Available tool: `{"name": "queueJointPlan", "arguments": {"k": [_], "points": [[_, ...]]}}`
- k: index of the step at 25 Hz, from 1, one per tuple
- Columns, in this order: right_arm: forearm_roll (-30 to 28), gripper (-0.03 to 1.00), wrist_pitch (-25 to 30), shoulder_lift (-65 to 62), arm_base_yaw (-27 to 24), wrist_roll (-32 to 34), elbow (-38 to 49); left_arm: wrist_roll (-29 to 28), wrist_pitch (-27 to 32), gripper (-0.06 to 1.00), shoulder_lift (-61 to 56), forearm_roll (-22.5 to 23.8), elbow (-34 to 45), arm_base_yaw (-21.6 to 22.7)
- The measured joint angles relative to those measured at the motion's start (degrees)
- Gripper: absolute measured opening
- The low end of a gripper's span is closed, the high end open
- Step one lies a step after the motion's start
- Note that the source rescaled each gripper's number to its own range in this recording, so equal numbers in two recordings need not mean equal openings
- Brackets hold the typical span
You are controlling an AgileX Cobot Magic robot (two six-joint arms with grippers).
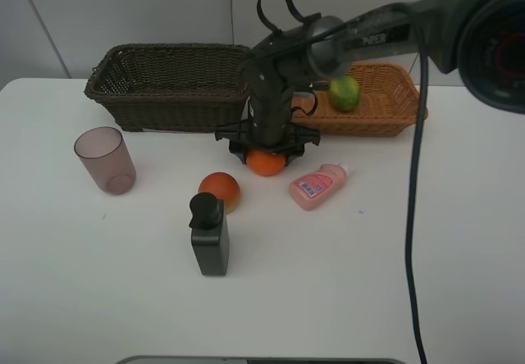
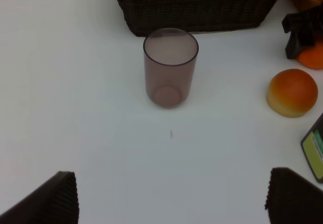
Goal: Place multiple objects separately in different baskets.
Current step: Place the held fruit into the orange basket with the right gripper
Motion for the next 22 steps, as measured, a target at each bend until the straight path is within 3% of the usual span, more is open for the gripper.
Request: {"name": "queueJointPlan", "arguments": {"k": [9, 15, 22], "points": [[3.71, 0.46, 5.64, -7.71, 0.0, -2.45, 0.0, 0.0, 0.0, 0.96, 0.0, 0.0, 0.0, 0.0], [4.73, 0.46, 8.47, -12.54, -0.78, -13.59, 0.0, 0.0, 0.0, 0.96, 0.0, 0.0, 0.0, 0.0], [6.49, 0.46, 13.26, -15.47, -7.44, -27.32, 0.0, 0.0, 0.0, 0.96, 0.0, 0.0, 0.0, 0.0]]}}
